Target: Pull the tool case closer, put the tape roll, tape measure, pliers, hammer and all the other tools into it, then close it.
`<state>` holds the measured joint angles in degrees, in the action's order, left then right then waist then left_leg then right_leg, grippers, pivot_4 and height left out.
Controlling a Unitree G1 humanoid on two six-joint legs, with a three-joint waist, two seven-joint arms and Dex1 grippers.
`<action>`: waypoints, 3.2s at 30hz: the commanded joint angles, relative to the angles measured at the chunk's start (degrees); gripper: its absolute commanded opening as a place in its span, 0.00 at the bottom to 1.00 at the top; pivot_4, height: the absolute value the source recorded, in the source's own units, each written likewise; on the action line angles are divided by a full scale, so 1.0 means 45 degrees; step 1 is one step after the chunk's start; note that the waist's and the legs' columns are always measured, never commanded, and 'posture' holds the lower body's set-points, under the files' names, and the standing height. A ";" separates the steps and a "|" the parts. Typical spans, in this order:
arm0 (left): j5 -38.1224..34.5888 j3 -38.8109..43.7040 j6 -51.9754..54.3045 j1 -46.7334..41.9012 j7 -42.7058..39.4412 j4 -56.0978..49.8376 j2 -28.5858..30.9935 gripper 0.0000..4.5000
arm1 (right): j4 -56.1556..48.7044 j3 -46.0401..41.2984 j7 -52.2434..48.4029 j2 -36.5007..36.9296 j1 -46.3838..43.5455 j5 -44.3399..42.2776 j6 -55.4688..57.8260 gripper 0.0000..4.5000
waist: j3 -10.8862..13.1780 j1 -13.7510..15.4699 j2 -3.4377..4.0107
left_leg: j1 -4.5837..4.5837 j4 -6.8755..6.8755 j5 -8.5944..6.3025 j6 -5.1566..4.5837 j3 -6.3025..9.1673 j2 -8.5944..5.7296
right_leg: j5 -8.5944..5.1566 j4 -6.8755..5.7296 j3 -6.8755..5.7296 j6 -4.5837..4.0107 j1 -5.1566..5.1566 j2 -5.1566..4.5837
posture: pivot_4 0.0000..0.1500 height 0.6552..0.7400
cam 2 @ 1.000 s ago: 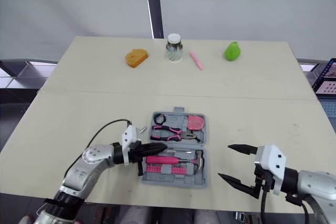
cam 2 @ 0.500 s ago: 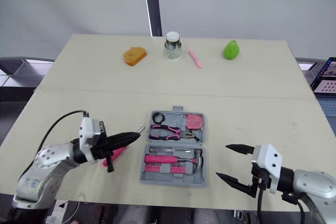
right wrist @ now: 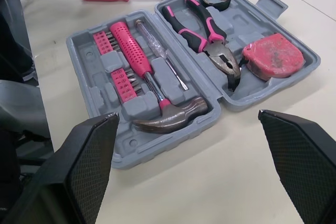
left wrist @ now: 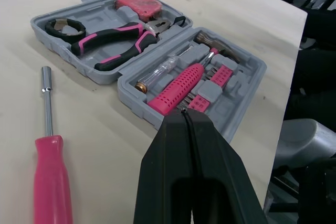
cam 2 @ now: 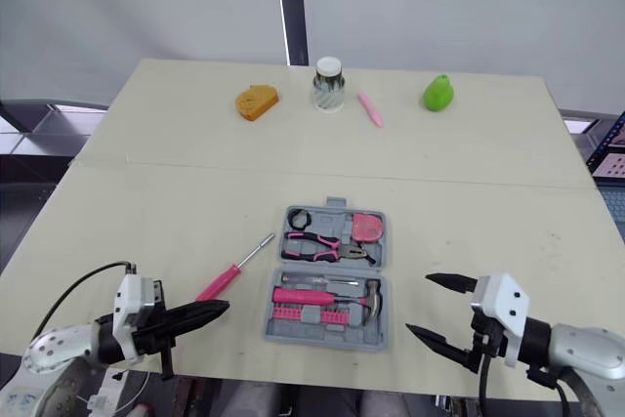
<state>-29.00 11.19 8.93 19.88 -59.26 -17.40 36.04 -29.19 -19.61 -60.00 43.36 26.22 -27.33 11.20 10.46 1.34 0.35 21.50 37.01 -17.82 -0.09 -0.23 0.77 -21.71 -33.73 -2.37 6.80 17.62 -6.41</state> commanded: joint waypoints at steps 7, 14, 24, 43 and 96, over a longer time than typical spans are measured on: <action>-0.0179 0.0469 -0.0933 0.0450 -0.0298 -0.0111 -0.0019 0.01 | -0.0227 -0.0457 0.0009 -0.0126 0.0066 -0.0248 -0.0251 1.00 | 0.0008 -0.0014 0.0014 | 0.0001 0.0000 -0.0014 -0.0008 -0.0002 0.0001 | -0.0001 0.0004 -0.0010 -0.0001 0.0001 -0.0001 | 1.00 0.72; -0.0200 0.1101 -0.1161 0.0499 0.0765 -0.0611 -0.0474 0.01 | 0.0075 -0.0254 -0.0145 0.0026 -0.0445 -0.0263 -0.0168 1.00 | 0.0017 -0.0014 0.0024 | 0.0002 0.0009 -0.0018 -0.0010 -0.0011 0.0004 | 0.0001 -0.0001 -0.0073 0.0002 -0.0002 -0.0011 | 1.00 0.72; -0.0556 0.2892 0.2156 0.3716 0.4862 -0.3960 -0.1656 0.01 | 0.0163 -0.0573 -0.0674 0.0125 0.0010 -0.0416 -0.0272 1.00 | 0.0052 0.0002 -0.0022 | 0.0001 0.0023 -0.0022 -0.0022 -0.0031 0.0003 | 0.0007 -0.0001 -0.0106 0.0014 -0.0012 -0.0008 | 1.00 0.72; 0.1167 0.3271 -0.3021 0.6951 0.4039 -0.1278 -0.4248 1.00 | 0.1427 -0.1358 -0.1376 0.0111 0.0876 -0.0076 -0.1192 1.00 | 0.0066 0.0043 -0.0043 | 0.0035 0.0042 -0.0123 -0.0070 -0.0061 0.0011 | -0.0022 0.0063 -0.0108 -0.0041 0.0002 -0.0016 | 1.00 0.72; 0.0644 -0.0270 1.0046 -0.3450 0.8296 -0.5128 0.1094 1.00 | -0.0473 -0.0414 0.0124 -0.0241 -0.0247 -0.0534 -0.0063 1.00 | 0.0008 -0.0285 -0.0052 | -0.0040 0.0019 0.0060 0.0011 -0.0059 0.0034 | 0.0041 -0.0136 -0.0105 0.0008 -0.0009 0.0034 | 1.00 0.72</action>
<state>-25.97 9.67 52.77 3.94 -22.26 -37.87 40.52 -30.15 -20.43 -59.55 42.00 24.74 -29.13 11.32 10.50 0.06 0.12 21.33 37.11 -17.55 -0.04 -0.49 0.90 -21.53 -34.35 -2.84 6.83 17.58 -6.27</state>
